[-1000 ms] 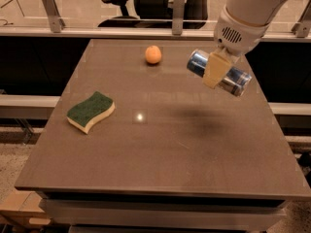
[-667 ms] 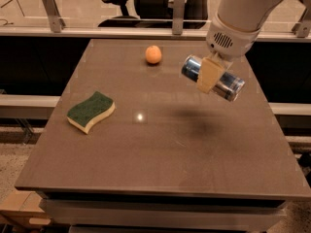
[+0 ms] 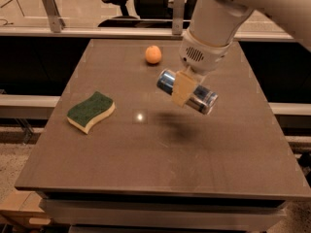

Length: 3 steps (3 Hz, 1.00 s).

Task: Move redbull can near sponge

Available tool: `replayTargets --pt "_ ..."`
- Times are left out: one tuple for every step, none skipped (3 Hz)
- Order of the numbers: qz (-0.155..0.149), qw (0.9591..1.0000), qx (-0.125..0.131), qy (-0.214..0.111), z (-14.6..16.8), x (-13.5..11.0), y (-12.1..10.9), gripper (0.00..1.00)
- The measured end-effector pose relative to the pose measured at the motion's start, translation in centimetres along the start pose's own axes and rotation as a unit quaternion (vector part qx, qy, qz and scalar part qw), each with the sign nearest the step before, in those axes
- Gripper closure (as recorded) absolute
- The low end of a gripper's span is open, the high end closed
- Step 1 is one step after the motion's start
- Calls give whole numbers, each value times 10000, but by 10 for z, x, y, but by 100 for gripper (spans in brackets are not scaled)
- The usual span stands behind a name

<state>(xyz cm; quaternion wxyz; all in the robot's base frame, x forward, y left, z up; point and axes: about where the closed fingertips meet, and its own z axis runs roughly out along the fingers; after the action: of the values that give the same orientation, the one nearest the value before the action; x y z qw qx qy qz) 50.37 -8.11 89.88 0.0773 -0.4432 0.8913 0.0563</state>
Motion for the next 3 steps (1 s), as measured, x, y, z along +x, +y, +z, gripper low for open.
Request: replayTargets --pt "-294 9992 -262 -85 9 -19 32 100" --pt "-451 9977 -492 -122 21 -36 54 100" --pt "-510 9972 -544 -40 39 -52 60 100"
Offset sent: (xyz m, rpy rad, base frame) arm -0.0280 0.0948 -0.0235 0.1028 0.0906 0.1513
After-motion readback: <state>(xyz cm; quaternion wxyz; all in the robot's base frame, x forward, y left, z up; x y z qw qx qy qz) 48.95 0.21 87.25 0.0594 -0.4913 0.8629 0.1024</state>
